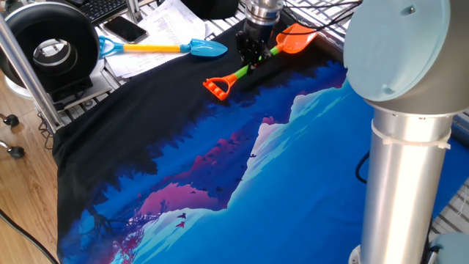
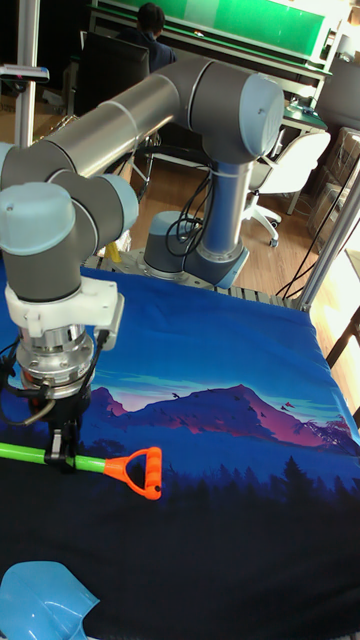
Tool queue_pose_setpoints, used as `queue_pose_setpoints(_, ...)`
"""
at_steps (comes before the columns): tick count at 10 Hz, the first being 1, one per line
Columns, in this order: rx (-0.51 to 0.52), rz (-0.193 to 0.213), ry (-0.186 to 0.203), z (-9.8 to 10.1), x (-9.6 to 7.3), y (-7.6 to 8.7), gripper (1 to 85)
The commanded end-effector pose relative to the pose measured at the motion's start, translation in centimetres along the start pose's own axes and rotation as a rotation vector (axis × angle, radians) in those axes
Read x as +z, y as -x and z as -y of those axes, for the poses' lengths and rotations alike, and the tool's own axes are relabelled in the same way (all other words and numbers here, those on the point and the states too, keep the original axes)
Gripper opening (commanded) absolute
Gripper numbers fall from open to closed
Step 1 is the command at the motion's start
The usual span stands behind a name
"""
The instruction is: Use a shovel to scoop up an object
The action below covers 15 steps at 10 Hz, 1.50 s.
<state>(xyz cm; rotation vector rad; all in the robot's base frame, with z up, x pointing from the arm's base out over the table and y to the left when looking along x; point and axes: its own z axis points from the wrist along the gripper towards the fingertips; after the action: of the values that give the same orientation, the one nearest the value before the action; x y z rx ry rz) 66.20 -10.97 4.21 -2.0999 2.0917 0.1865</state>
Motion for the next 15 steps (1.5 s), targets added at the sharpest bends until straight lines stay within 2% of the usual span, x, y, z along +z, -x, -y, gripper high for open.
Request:
queue_pose_setpoints(1, -0.033, 0.086, -0.015, 1.0, -1.7, 2.4, 14.7)
queue_pose_setpoints(3, -0.078, 0.137, -0.029, 1.6, -2.4, 3.7, 15.3)
queue_pose_setpoints(5, -0.163, 0.198, -0.07, 3.1, -3.8, 5.3, 15.3)
queue_pose_setpoints(6, -0.203, 0.221, -0.081, 3.7, -4.8, 5.5, 15.3)
queue_pose_setpoints(7, -0.223, 0.229, -0.089, 4.1, -5.4, 5.3, 15.0)
queue_pose_setpoints(9, -0.224, 0.229, -0.111, 4.7, -5.6, 5.1, 14.3)
queue_pose_setpoints(11, -0.206, 0.239, -0.113, 4.8, -5.6, 5.1, 14.3)
queue_pose_setpoints(12, -0.192, 0.259, -0.115, 4.8, -5.6, 5.4, 14.0)
queue_pose_setpoints(14, -0.141, 0.331, -0.121, 4.8, -5.7, 6.5, 13.7)
queue_pose_setpoints(15, -0.128, 0.343, -0.13, 4.8, -5.5, 6.7, 13.0)
